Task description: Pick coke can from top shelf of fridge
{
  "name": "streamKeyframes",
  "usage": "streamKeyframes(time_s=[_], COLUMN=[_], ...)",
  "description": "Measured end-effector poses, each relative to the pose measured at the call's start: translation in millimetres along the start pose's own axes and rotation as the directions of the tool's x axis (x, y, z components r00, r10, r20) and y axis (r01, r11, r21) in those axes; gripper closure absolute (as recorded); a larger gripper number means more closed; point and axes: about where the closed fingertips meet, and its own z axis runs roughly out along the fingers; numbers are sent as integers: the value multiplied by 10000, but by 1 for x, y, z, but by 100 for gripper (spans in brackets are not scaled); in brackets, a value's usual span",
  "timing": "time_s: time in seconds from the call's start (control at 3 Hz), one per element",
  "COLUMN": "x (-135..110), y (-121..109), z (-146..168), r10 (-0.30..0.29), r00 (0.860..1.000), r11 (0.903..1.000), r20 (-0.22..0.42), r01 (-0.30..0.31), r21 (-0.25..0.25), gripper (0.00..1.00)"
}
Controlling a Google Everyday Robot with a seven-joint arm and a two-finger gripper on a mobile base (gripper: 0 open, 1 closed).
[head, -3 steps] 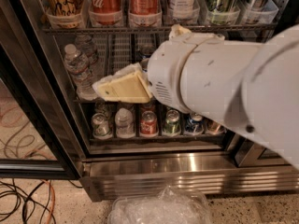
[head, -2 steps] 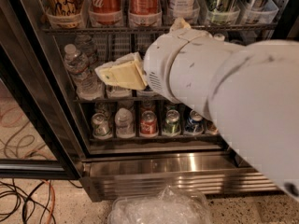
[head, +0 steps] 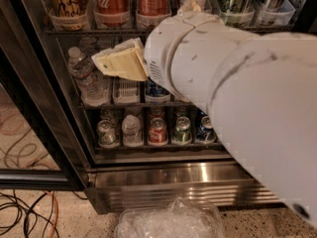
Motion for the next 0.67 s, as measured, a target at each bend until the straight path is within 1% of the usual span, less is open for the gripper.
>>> streamKeyframes(time_s=[0.33, 0.67], x=[0, -11], y=[0, -4], z=[0, 8], r10=[-3, -106], r00=[10000, 9986], r11=[10000, 9993], r20=[9, 522], r01=[3, 87], r21=[6, 361], gripper=[0, 0])
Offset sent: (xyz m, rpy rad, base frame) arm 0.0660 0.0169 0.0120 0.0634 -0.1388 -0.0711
